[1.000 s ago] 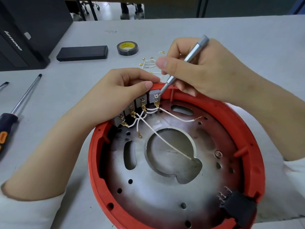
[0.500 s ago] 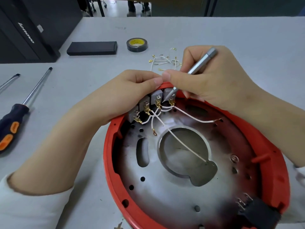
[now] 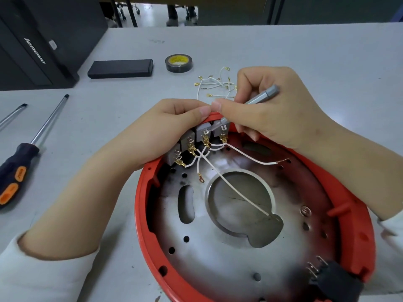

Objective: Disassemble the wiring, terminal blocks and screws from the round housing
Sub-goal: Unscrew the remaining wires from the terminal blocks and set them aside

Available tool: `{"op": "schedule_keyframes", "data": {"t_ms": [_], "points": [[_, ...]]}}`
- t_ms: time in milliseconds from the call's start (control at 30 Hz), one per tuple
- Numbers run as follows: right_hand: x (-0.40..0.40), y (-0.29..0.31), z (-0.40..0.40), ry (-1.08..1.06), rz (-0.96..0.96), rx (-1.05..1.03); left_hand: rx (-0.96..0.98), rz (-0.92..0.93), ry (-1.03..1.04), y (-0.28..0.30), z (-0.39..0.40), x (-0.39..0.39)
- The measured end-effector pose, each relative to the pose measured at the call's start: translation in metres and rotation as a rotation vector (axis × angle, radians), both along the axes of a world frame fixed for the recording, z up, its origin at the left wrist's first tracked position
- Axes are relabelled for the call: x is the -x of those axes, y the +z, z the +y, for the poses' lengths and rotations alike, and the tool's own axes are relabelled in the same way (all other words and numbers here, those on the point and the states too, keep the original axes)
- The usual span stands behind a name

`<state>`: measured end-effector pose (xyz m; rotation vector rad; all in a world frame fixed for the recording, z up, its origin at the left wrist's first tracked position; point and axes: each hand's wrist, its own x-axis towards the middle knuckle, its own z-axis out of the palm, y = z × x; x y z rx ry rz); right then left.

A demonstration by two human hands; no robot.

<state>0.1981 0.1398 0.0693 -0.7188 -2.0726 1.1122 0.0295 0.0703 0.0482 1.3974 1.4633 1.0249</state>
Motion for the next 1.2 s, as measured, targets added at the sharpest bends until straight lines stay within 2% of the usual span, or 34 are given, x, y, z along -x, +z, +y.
{"op": "schedule_keyframes", "data": {"t_ms": [500,767,1200], "points": [[-0.001,-0.004,0.0,-0.002,-0.021,-0.069,-0.005,0.004,-0.007,0.001,-0.001,-0.001],[0.001,-0.006,-0.003,-0.001,-0.068,-0.317,-0.025,-0.028,-0.014,-0.001,0.001,0.0],[0.021,0.013,0.013,0.095,-0.282,-0.041,0.012,0.02,0.034,0.001,-0.001,-0.002]]}}
